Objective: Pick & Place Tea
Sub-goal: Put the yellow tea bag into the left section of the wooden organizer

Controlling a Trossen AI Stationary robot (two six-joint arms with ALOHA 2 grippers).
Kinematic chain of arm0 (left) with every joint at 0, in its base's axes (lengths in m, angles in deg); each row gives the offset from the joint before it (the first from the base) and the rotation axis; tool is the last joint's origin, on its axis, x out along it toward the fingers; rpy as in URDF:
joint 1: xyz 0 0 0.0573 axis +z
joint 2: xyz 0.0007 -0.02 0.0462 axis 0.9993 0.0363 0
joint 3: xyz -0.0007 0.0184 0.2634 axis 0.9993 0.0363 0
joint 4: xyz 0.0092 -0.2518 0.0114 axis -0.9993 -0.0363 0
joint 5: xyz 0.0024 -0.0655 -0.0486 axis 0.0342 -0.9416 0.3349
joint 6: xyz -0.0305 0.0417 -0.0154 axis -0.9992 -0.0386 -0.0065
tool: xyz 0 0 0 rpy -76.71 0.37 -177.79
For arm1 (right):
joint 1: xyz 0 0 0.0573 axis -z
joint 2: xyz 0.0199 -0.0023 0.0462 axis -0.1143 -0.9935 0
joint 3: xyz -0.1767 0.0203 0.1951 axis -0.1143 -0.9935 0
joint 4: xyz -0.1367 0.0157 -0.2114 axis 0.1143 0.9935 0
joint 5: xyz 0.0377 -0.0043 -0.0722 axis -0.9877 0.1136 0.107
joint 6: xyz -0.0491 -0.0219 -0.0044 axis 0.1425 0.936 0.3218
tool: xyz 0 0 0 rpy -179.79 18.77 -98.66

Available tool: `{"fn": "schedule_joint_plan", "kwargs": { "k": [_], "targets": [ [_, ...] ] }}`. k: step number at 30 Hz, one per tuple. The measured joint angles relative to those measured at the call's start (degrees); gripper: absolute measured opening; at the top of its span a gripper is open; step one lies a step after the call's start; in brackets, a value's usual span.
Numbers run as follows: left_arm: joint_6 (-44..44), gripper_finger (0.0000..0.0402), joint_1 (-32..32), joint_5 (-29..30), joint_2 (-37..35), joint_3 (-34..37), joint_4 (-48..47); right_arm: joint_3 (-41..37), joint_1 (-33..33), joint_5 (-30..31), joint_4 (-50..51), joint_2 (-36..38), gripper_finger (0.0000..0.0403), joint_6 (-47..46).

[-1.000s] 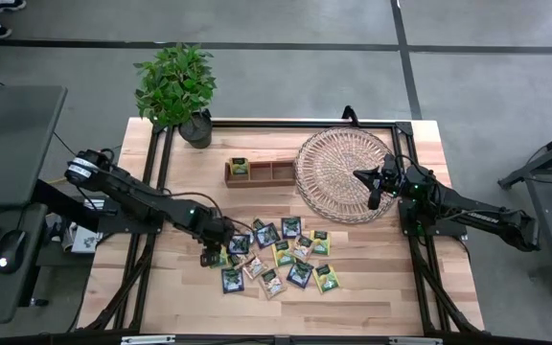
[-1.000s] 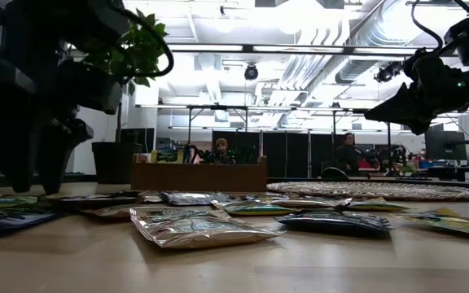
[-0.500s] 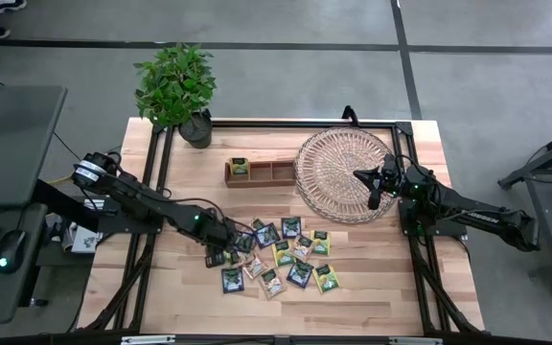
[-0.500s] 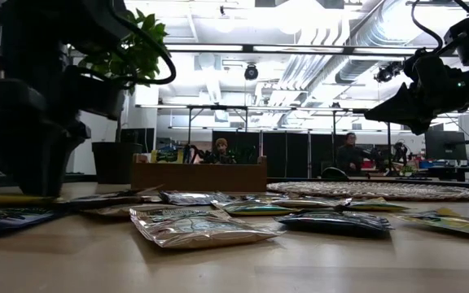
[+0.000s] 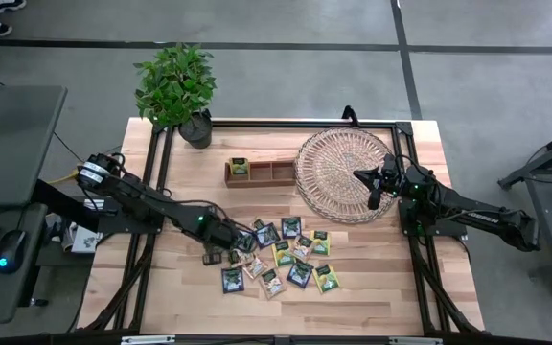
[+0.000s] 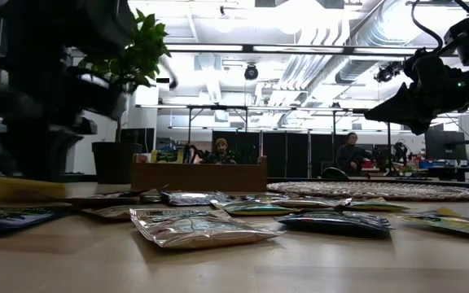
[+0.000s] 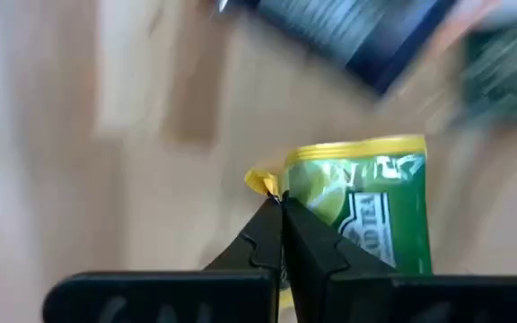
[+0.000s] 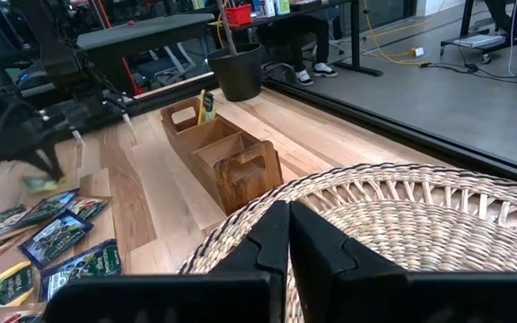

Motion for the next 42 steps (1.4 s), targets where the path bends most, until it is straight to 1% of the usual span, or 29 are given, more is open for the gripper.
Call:
{"fn": "schedule_joint_plan", "kwargs": {
  "k": [5,14,16,19,23,31,36,40,42],
  "targets": [
    [3.72,0.0,0.0,4.87,0.35,-6.44,-11.8,0.0,-0.01,0.0,0.0,0.0,0.0004,0.01],
    [5.77,0.0,0.03,17.58,0.09,-16.83,-23.45,-0.02,0.01,0.01,0.0,0.0,0.0009,0.01],
    [5.96,0.0,0.04,21.53,0.09,-18.44,-24.36,-0.02,0.0,-0.01,0.0,0.0,0.0009,0.01],
    [7.24,0.0,0.76,29.39,0.02,-19.84,-25.05,-0.02,0.01,0.01,0.0,0.0,0.0005,0.01],
    [9.85,0.0,2.57,38.12,-0.02,-20.69,-24.95,-0.02,-0.01,-0.01,0.0,0.0,0.0003,0.0],
    [20.71,0.0,8.82,45.58,-0.04,-20.7,-19.62,-0.01,-0.01,0.0,0.0,0.0,0.0009,0.0],
    [30.78,0.0,13.45,46.61,1.33,-20.76,-13.02,-0.01,0.0,-0.01,0.0,0.0,0.0004,-0.01],
    [39.42,0.0,15.8,46.88,3.47,-20.79,-7.82,-0.02,0.0,-0.01,0.0,0.0,0.0004,0.01],
    [42.4,0.0,16.66,46.81,4.42,-20.74,-6.38,0.0,0.01,-0.01,0.0,0.0,0.0006,0.01]
  ]
}}
